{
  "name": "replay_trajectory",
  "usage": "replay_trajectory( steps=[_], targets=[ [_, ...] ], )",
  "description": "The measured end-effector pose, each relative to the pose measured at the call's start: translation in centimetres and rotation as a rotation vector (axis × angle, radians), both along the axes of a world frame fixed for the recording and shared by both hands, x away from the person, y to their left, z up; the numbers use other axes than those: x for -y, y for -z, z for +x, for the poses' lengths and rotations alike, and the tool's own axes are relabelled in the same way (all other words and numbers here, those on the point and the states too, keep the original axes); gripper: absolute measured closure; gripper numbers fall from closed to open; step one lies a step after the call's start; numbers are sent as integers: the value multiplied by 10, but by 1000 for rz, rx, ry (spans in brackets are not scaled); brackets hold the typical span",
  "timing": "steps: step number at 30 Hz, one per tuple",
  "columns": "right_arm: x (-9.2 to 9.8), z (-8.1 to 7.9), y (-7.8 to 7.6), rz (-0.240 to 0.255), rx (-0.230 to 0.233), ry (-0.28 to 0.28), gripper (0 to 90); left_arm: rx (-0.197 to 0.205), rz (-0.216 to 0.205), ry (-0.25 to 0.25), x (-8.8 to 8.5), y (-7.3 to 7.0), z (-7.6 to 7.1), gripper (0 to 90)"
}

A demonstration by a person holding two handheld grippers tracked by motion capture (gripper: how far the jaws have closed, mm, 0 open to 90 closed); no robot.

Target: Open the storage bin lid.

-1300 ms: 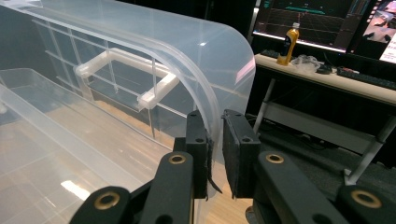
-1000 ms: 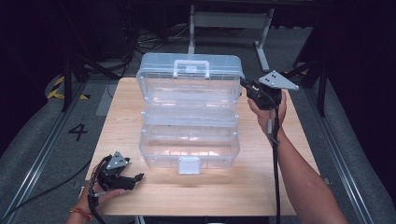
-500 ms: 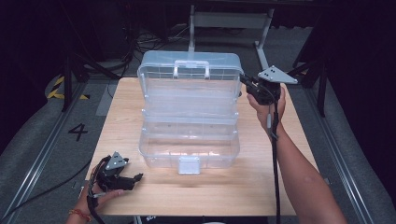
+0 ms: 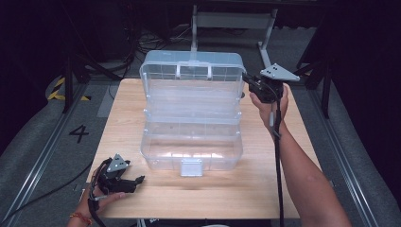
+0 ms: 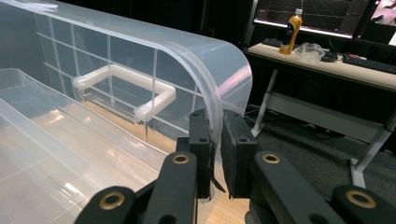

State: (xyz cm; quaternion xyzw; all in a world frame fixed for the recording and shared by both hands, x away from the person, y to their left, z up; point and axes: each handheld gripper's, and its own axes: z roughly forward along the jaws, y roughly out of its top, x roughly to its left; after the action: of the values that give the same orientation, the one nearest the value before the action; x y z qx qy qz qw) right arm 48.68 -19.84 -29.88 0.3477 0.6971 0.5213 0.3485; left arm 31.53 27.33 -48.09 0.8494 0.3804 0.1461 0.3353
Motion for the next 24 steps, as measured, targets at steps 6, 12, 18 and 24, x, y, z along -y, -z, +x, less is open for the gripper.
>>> replay_trajectory(
  steps=[6, 12, 18, 24],
  targets=[
    [-1, 3, -1, 0, -8, 5, 837, 4, 2, 1, 0, 0, 0, 169],
    [-1, 6, -1, 7, -19, 8, 838, -2, -11, -17, 1, 1, -2, 169],
    [-1, 6, -1, 3, -20, 10, 838, -2, -11, -18, 1, 1, -2, 169],
    [-2, 9, -2, 3, -25, 17, 838, -6, -6, -10, 1, 0, -1, 168]
  ],
)
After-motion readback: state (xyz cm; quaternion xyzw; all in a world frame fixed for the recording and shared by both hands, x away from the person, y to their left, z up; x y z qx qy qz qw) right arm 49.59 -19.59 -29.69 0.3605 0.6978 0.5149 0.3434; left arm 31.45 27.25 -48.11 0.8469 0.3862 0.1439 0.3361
